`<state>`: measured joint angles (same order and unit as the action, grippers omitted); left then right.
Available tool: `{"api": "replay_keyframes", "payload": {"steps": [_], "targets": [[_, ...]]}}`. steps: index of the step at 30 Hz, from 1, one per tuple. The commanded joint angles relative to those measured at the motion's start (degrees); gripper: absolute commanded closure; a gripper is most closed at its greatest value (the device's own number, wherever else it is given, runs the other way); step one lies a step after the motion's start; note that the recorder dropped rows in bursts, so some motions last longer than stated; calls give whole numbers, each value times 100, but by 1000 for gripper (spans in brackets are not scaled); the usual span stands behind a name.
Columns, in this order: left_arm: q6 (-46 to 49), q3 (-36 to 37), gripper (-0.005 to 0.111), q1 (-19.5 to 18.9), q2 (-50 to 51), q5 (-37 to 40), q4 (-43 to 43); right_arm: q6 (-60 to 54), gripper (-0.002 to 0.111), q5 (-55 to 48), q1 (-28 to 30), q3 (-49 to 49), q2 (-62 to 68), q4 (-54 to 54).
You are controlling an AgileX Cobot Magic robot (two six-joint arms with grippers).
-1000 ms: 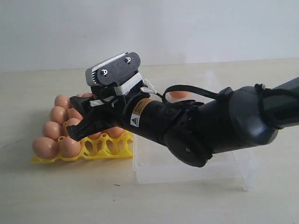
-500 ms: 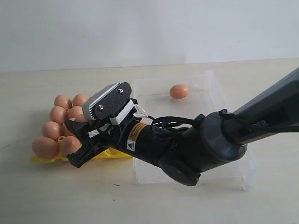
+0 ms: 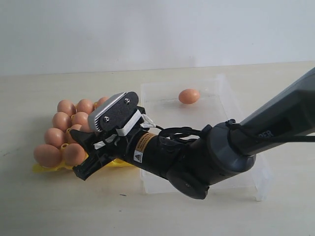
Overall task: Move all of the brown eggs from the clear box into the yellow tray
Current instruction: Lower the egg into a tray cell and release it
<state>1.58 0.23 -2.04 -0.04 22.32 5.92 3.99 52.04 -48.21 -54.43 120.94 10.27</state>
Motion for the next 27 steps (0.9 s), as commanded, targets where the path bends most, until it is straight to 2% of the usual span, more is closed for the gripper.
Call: {"api": "replay_keyframes", "payload": {"steps": [1,27], "targets": [[-26,-23,107,34,4,-52,-14,-154,108,130,-9,-45,-14,-27],[-26,-23,107,34,4,-52,-14,-238,108,68,-9,-367,280,188]]}}
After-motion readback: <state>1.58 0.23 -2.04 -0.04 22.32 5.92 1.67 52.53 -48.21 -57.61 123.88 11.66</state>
